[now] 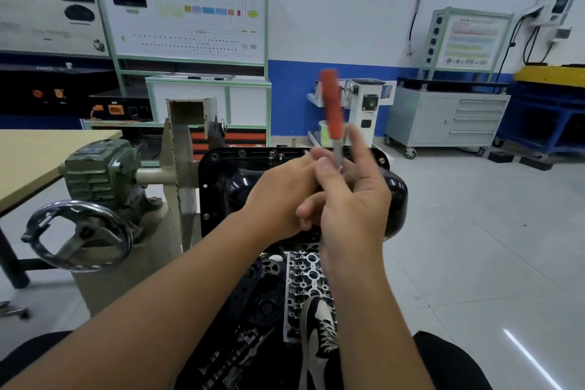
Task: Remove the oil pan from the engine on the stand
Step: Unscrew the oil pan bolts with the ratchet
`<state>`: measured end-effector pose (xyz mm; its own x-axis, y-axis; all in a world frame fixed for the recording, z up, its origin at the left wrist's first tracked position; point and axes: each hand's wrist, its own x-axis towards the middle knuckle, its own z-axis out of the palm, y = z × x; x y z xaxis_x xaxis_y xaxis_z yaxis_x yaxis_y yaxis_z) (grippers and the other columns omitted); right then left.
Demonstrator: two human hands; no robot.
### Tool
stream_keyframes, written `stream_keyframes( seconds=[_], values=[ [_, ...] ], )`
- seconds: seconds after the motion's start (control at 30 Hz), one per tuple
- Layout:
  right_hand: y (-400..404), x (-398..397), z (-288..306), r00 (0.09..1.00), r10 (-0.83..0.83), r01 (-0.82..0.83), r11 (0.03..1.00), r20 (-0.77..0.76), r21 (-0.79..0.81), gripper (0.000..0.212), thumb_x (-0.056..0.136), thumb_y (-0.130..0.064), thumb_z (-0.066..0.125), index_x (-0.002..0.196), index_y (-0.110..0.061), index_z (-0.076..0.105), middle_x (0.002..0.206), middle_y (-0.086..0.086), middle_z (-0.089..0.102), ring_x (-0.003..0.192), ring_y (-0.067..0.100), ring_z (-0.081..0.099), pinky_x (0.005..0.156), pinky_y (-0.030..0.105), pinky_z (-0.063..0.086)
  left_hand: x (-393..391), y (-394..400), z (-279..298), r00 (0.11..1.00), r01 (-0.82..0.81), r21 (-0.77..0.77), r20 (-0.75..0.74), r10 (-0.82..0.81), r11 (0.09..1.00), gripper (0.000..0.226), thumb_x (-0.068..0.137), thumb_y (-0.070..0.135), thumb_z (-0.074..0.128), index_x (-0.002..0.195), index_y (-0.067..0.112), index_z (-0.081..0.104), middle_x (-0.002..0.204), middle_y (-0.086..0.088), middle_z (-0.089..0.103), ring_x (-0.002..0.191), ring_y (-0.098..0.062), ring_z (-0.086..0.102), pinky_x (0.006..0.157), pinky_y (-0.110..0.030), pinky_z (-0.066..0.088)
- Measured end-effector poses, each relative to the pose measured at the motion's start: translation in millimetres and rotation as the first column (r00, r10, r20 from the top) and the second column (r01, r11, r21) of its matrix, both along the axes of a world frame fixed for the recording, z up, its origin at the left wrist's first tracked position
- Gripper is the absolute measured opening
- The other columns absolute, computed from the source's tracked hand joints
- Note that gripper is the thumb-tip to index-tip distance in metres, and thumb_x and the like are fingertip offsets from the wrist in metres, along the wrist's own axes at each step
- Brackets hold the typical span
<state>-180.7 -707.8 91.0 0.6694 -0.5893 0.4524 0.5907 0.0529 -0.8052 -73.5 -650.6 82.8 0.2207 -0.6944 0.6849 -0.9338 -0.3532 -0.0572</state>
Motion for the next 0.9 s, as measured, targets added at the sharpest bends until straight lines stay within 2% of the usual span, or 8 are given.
stream_keyframes(
  seconds=[0.13,0.3,0.43,0.57,0.67,0.73,0.83,0.9],
  values=[
    [15.8,7.5,-6.1,0.985,-0.156,0.14,0.971,0.073,0.192,0.053,0.108,-0.023,0.051,0.152,-0.048,0.037,0.106,-0.009,0.076,0.04,0.019,0.061,0.042,0.03,0.052,4.3,-6.2,-5.6,0.982,-0.07,-0.026,-0.177,0.064,0.997,0.028,0.095,0.034,0.058,0.123,0.034,0.05,0.104,0.019,0.052,0.086,-0.004,0.053,0.06,-0.012,0.034],
    [-9.9,0.9,-3.2,0.999,-0.013,0.004,0.972,-0.034,-0.233,0.066,0.101,-0.011,0.054,0.146,-0.059,0.044,0.103,-0.011,0.077,0.042,0.019,0.061,0.045,0.026,0.052,0.8,3.8,0.9,0.995,-0.054,-0.01,-0.082,0.054,0.998,0.025,0.085,0.02,0.058,0.11,0.019,0.063,0.091,0.009,0.047,0.079,-0.018,0.059,0.057,-0.022,0.038],
    [-31.3,-4.9,-0.3,0.991,-0.02,-0.044,0.882,-0.13,-0.47,0.072,0.097,-0.003,0.056,0.138,-0.062,0.052,0.099,-0.017,0.076,0.046,0.018,0.064,0.052,0.019,0.053,-6.5,4.1,5.8,0.997,0.005,0.015,-0.071,-0.004,1.0,0.047,0.079,0.041,0.028,0.098,0.019,0.065,0.095,0.001,0.058,0.086,-0.018,0.054,0.058,-0.026,0.035],
    [-24.9,-5.4,-8.5,0.975,-0.222,0.203,0.856,0.016,-0.475,0.071,0.102,-0.012,0.054,0.151,-0.06,0.034,0.077,-0.01,0.073,0.048,0.015,0.065,0.06,0.023,0.058,-1.6,1.0,-0.3,0.997,-0.048,0.065,-0.05,0.051,0.997,0.052,0.086,0.038,0.033,0.129,0.025,0.059,0.125,0.008,0.057,0.111,-0.014,0.052,0.073,-0.028,0.048],
    [-9.4,0.1,-16.4,0.94,-0.327,0.34,0.896,0.094,-0.286,0.066,0.108,-0.021,0.05,0.159,-0.052,0.021,0.079,-0.025,0.073,0.045,0.019,0.065,0.065,0.038,0.063,-0.8,-3.7,-6.2,0.992,-0.089,-0.014,-0.094,0.087,0.996,0.04,0.093,0.042,0.039,0.127,0.028,0.054,0.117,0.013,0.058,0.101,-0.008,0.052,0.067,-0.025,0.042],
    [-6.7,1.7,-17.6,0.942,-0.326,0.336,0.921,0.08,-0.199,0.061,0.109,-0.023,0.049,0.159,-0.049,0.025,0.082,-0.012,0.077,0.043,0.018,0.064,0.067,0.036,0.062,-1.0,-6.6,-7.7,0.992,-0.076,-0.053,-0.1,0.071,0.996,0.032,0.095,0.042,0.042,0.121,0.029,0.053,0.11,0.015,0.058,0.094,-0.007,0.052,0.063,-0.021,0.034],
    [-15.2,-2.2,-13.1,0.964,-0.262,0.257,0.86,0.051,-0.441,0.059,0.107,-0.016,0.053,0.155,-0.047,0.038,0.087,-0.009,0.074,0.048,0.015,0.062,0.061,0.023,0.059,0.2,-4.3,-7.5,0.997,-0.074,-0.09,0.002,0.074,0.993,0.024,0.088,0.031,0.04,0.105,0.024,0.054,0.093,0.012,0.055,0.079,-0.008,0.048,0.059,-0.02,0.036],
    [-18.2,-5.9,-8.2,0.972,-0.231,0.214,0.768,0.05,-0.603,0.058,0.105,-0.013,0.056,0.15,-0.047,0.044,0.104,-0.012,0.073,0.069,0.014,0.068,0.079,0.031,0.061,1.6,-2.9,-7.6,0.986,-0.072,-0.097,0.14,0.085,0.993,0.013,0.081,0.022,0.045,0.093,0.023,0.05,0.082,0.007,0.052,0.071,-0.009,0.046,0.056,-0.019,0.028]
  ],
)
